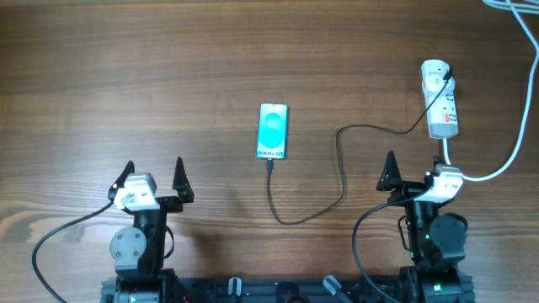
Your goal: Plug charger to phone and switch on socket
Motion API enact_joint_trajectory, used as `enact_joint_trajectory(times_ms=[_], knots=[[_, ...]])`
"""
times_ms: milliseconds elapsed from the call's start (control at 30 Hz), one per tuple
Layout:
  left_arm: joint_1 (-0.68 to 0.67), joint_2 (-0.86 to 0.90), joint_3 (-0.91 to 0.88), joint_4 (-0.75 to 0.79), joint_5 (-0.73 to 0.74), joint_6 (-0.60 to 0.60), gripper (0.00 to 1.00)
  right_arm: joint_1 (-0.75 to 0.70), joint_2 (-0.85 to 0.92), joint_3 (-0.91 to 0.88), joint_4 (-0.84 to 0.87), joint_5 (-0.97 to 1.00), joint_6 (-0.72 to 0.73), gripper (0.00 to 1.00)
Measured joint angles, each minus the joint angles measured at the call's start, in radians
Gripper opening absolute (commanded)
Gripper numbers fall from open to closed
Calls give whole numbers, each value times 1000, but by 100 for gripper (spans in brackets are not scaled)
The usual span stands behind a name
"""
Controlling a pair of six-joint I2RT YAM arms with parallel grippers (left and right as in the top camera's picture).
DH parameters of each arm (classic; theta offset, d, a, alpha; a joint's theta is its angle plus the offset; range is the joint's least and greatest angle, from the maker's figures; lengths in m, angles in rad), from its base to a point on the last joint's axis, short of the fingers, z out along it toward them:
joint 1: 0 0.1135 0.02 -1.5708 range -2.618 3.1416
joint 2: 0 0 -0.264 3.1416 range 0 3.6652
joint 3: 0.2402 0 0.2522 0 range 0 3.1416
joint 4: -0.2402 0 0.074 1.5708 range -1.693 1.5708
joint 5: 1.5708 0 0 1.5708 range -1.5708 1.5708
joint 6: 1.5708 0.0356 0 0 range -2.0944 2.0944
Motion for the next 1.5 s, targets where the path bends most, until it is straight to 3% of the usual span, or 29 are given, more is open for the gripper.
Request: enact_joint_trajectory(times_ms=[233, 1500], knots=[[0, 0, 0, 0, 0, 0, 100, 0, -101, 0, 1, 0, 0, 100], [0, 0, 0, 0, 0, 0, 100, 0, -101, 0, 1, 0, 0, 100]])
